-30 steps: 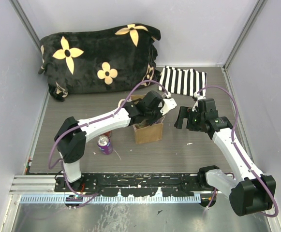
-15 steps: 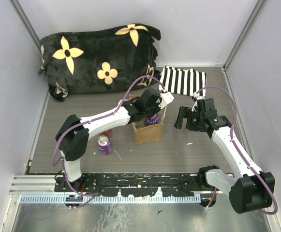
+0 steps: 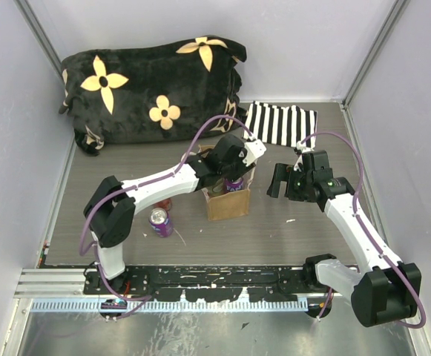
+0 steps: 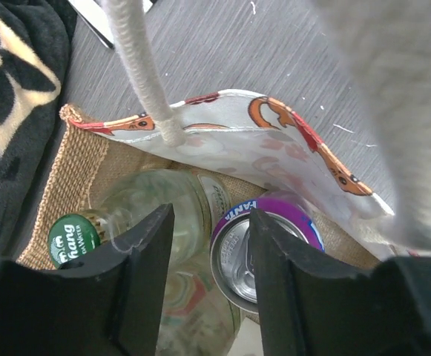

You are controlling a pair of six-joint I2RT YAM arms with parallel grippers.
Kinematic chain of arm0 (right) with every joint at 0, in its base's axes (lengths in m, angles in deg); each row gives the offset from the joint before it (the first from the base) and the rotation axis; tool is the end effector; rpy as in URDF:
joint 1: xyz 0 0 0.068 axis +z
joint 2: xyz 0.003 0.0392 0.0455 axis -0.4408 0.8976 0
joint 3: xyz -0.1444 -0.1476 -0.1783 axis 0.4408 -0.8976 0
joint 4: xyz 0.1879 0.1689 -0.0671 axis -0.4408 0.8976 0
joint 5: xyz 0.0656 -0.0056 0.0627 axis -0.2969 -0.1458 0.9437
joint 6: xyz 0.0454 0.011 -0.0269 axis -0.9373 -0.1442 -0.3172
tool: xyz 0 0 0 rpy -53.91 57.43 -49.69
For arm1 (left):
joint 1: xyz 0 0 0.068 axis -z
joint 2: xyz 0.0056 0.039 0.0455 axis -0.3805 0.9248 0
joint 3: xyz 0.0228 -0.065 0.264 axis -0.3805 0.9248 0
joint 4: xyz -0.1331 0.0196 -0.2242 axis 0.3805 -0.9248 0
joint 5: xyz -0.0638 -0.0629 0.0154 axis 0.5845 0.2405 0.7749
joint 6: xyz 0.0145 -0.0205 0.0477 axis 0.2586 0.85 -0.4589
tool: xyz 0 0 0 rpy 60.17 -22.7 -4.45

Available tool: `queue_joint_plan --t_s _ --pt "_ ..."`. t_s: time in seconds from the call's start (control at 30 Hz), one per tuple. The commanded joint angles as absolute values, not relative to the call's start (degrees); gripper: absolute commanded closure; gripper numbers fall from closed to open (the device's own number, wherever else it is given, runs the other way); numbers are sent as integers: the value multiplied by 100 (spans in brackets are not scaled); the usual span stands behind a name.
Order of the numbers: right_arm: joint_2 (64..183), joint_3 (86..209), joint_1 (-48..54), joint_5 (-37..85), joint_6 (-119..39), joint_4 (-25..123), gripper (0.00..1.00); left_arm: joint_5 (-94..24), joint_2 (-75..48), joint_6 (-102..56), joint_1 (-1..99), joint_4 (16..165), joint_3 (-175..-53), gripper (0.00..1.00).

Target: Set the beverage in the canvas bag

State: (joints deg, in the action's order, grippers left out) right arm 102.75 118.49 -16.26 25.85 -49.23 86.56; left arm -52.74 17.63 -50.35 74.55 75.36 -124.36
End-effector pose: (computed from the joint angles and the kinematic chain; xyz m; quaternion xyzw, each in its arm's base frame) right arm 0.2051 0.0415 0.2587 0.0252 0.9410 0.1494 0.3026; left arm 0.2691 -0.3374 0.2542 0.4662 0.7618 -0.0713 0.4441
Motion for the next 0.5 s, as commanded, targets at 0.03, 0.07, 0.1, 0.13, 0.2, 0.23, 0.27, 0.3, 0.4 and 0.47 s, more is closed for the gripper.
queue_joint_plan --t_s 0.03,0.07,0.1,0.13,0.2,0.23,0.27,0.3,0.4,0.47 --pt "10270 11860 -1655 2715 -4961 8382 0 -5008 1570 -4882 7553 6988 -12479 39" --pt "10270 11860 -1652 2720 -4972 8375 0 -4973 1518 -4840 7578 6957 -12519 36" --pt "10262 11866 -1649 2722 -4976 8374 0 -4942 1466 -4786 7605 6949 -12549 34" --pt "10262 11873 -1649 2726 -4979 8374 0 -4920 1410 -4725 7629 6943 -12590 33" --pt "10248 11884 -1649 2721 -4974 8374 0 -4891 1273 -4590 7662 6934 -12685 28" --pt "10243 11886 -1651 2721 -4981 8374 0 -4882 1197 -4527 7666 6923 -12788 26" --pt "10242 11894 -1649 2721 -4985 8374 0 -4888 1104 -4483 7662 6905 -12869 22" --pt "10245 11909 -1649 2724 -4987 8374 0 -4890 1018 -4474 7666 6890 -12957 19" --pt "10262 11936 -1651 2746 -5011 8374 0 -4921 607 -4558 7624 6847 -13095 12" --pt "10282 11957 -1653 2758 -5027 8368 0 -4887 317 -4569 7543 6770 -13103 7"
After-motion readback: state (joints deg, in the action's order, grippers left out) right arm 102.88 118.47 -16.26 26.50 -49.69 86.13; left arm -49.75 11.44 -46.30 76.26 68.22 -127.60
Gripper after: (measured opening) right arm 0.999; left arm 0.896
